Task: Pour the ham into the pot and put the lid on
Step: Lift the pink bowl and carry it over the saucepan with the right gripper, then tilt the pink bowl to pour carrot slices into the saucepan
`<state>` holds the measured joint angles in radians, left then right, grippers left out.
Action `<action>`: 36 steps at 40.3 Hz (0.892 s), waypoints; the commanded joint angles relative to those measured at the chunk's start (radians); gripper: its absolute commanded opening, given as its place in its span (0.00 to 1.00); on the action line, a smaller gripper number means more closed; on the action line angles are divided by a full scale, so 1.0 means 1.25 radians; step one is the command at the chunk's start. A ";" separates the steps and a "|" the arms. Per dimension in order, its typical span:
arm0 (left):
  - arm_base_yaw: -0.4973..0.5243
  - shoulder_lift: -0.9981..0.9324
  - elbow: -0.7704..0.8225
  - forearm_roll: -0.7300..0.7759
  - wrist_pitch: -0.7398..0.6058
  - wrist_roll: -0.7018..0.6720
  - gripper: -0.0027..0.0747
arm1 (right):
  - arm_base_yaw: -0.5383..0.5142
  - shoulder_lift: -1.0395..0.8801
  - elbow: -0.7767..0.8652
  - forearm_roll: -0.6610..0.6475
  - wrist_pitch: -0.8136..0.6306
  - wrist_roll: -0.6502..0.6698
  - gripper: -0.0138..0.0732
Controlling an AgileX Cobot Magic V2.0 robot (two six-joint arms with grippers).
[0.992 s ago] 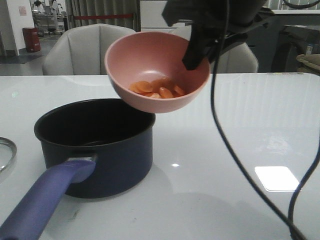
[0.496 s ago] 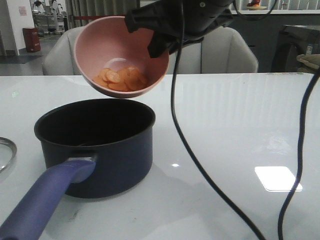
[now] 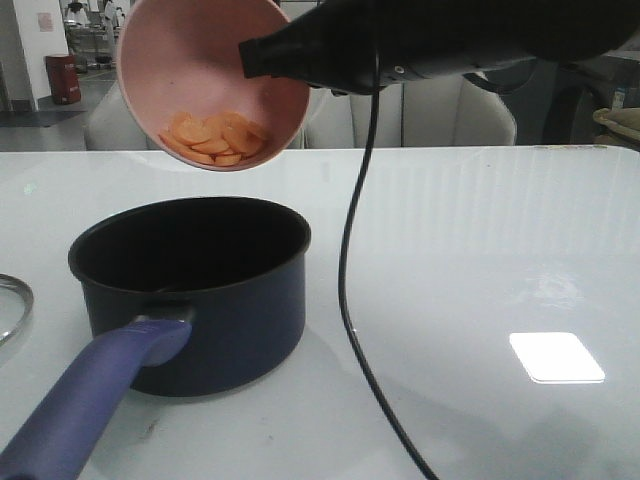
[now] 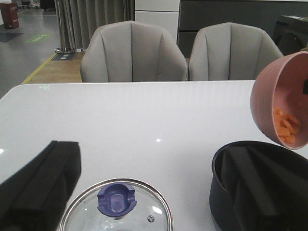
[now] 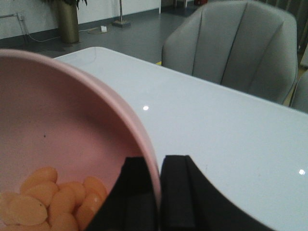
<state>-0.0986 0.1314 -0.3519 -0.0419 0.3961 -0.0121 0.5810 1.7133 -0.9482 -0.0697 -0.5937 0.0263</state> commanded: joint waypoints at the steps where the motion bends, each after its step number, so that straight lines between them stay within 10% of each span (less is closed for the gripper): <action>1: -0.006 0.008 -0.024 -0.003 -0.058 -0.006 0.86 | 0.007 -0.019 -0.018 0.011 -0.119 -0.094 0.32; 15: -0.006 0.008 -0.024 -0.003 -0.058 -0.006 0.86 | 0.078 0.029 -0.016 0.108 -0.300 -0.406 0.32; 36: -0.006 0.008 -0.024 -0.003 -0.058 -0.006 0.86 | 0.110 0.094 -0.015 0.110 -0.566 -0.493 0.32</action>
<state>-0.0986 0.1314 -0.3519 -0.0419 0.3961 -0.0121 0.7175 1.8828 -0.9436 0.0644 -1.0949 -0.5797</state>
